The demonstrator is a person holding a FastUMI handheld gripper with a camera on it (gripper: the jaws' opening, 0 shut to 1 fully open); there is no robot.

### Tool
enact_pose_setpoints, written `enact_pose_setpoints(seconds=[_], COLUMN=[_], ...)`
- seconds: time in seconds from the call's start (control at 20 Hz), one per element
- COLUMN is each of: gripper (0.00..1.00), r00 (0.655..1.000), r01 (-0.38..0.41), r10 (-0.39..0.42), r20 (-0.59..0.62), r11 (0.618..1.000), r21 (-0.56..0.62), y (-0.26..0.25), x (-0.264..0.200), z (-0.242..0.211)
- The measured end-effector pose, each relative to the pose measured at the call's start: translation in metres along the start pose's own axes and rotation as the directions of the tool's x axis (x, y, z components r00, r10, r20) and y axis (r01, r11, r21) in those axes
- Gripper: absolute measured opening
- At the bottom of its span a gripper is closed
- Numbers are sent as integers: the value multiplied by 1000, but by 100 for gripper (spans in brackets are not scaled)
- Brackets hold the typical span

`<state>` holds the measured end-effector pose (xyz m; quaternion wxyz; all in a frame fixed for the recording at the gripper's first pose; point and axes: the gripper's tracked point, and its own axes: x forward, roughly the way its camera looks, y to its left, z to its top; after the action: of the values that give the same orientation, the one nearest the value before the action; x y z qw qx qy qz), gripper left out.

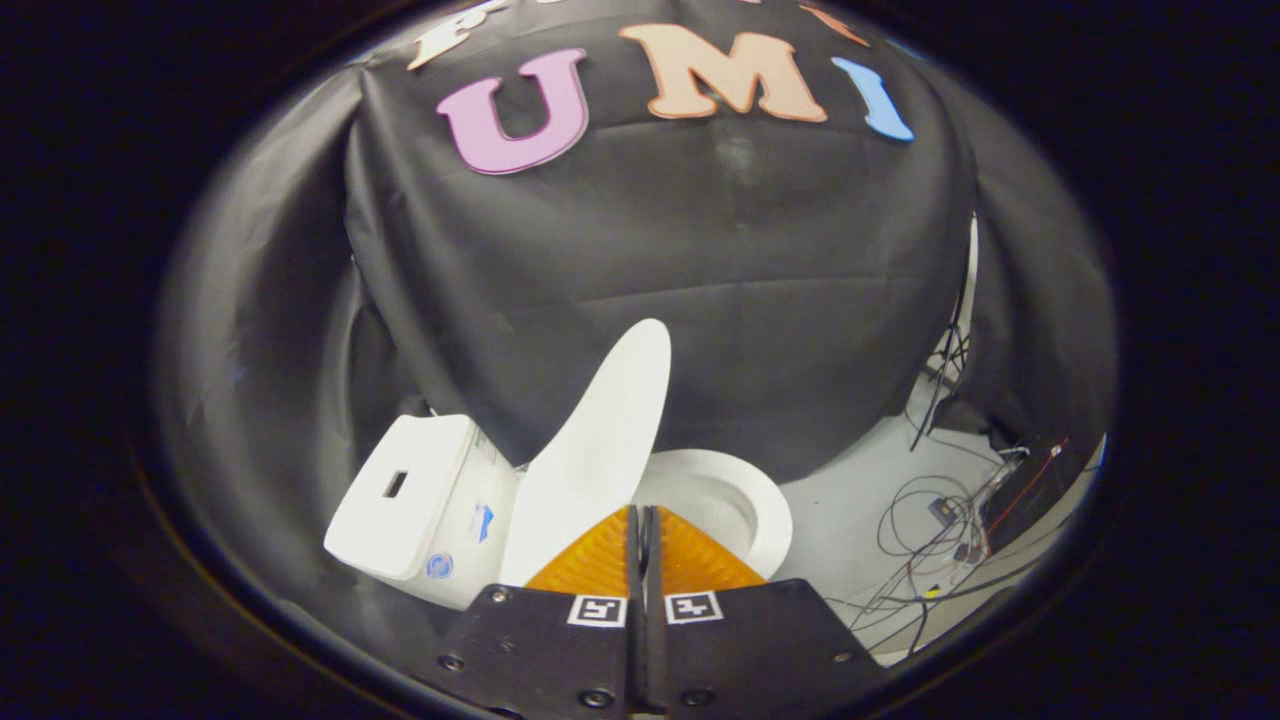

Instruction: Open the toilet lid.

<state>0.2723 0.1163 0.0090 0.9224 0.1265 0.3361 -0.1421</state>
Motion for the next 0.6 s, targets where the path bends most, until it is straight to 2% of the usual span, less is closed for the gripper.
enact_pose_setpoints(seconds=[0.3, 0.6], gripper=[0, 0], r00=[998, 992], r01=[19, 5], r10=[-10, 24], r20=[66, 124], r11=[992, 972], r21=[-128, -233], y=[69, 151], x=[-21, -33], z=[17, 23])
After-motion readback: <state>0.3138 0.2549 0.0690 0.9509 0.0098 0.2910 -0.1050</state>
